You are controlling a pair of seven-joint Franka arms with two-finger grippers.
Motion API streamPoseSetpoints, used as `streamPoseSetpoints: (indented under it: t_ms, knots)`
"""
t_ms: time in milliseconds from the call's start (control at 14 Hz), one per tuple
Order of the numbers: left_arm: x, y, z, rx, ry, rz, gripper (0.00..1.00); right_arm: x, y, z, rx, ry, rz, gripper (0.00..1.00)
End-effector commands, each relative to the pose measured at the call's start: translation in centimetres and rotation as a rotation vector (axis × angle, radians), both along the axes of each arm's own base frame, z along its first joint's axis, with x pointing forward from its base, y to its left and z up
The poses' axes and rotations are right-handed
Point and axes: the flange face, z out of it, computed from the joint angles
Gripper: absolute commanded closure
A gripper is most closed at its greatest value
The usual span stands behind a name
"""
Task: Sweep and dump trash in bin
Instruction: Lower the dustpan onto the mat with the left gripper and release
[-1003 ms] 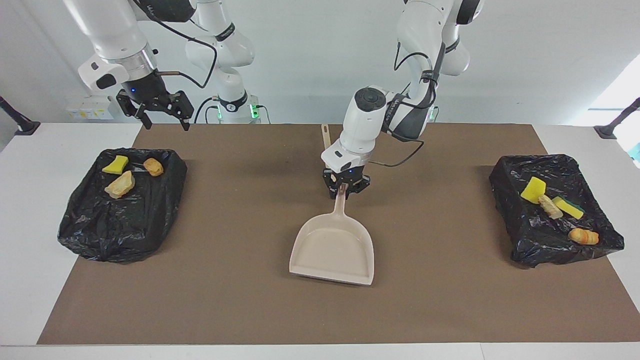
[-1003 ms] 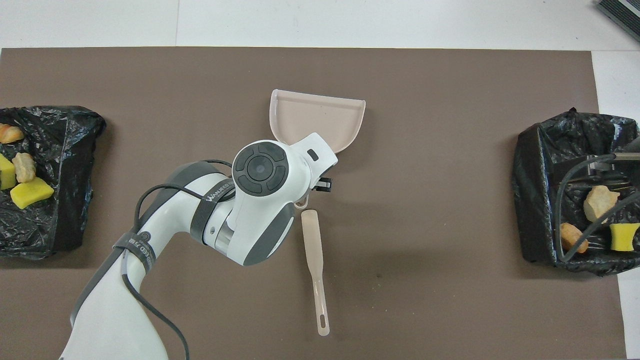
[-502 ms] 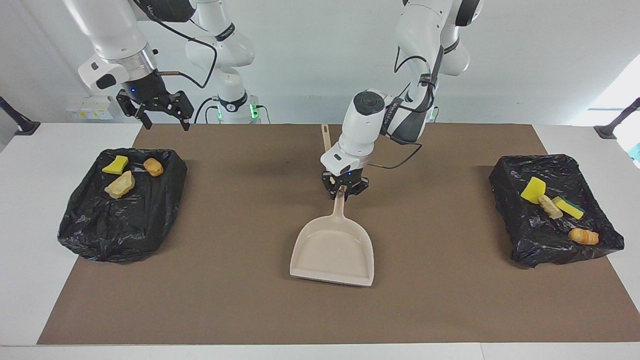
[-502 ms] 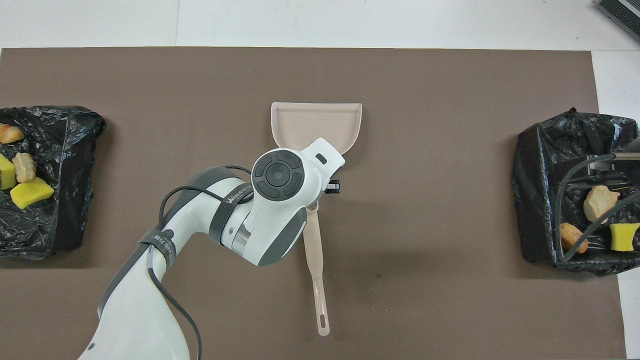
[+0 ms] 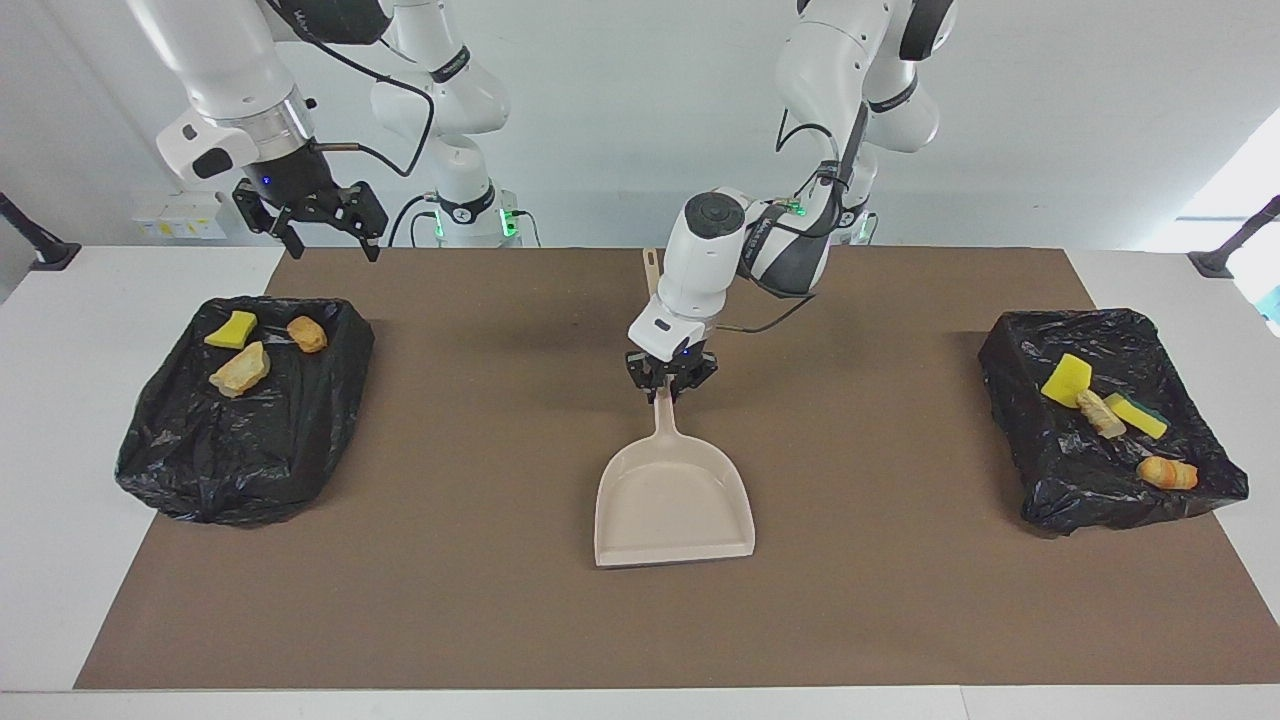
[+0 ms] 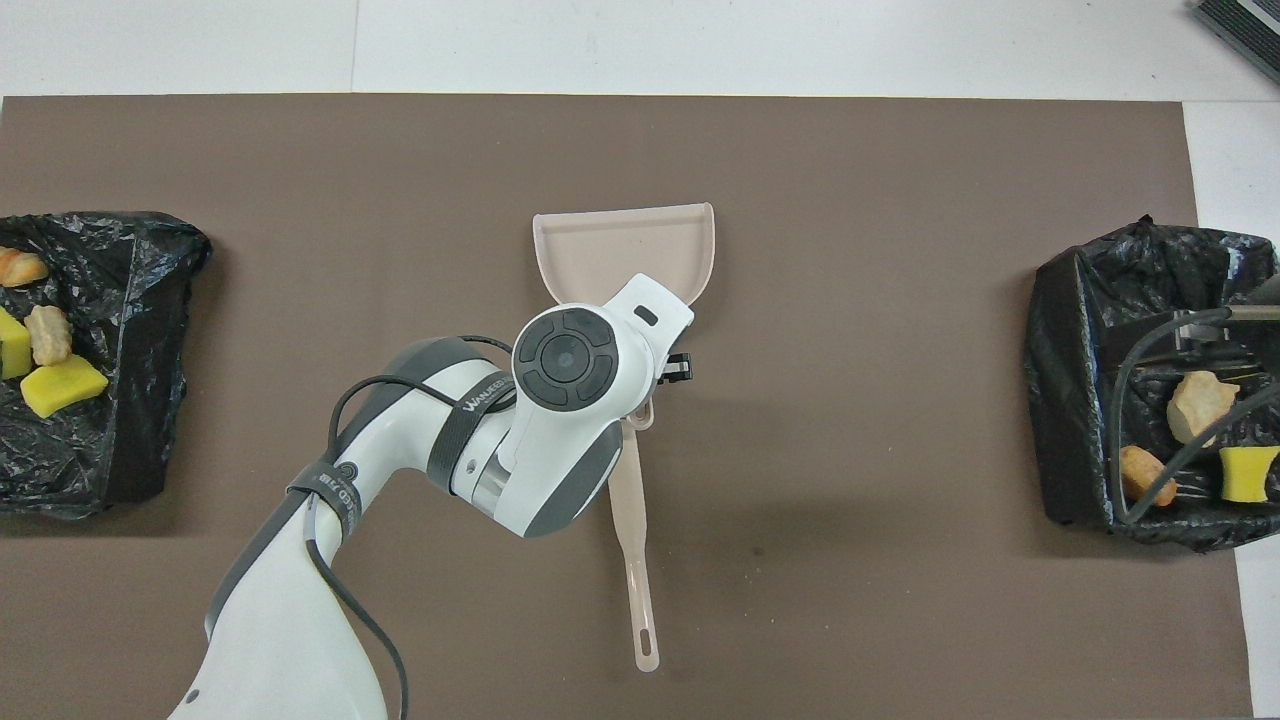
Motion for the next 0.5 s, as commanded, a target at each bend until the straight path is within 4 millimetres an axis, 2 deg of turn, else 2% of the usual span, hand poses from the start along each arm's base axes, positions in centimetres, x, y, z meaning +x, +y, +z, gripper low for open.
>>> streamPoseSetpoints:
  t_ms: [0, 215, 358, 430]
  knots:
    - [0.5, 0.7, 1.6, -0.008, -0.004, 0.001, 0.0, -0.2, 0.0, 0.2, 0.001, -0.009, -0.014, 0.0]
    - [1.1, 2.8, 4.5, -0.003, -0.005, 0.015, 0.0, -0.2, 0.0, 0.2, 0.001, -0.009, -0.014, 0.0]
    - [1.2, 3.3, 5.6, 0.008, -0.002, 0.016, 0.0, -0.2, -0.1, 0.2, 0.001, -0.009, -0.016, 0.0]
    - [1.8, 4.5, 6.3, 0.008, -0.006, 0.034, 0.0, -0.2, 0.0, 0.2, 0.001, -0.01, -0.014, 0.0]
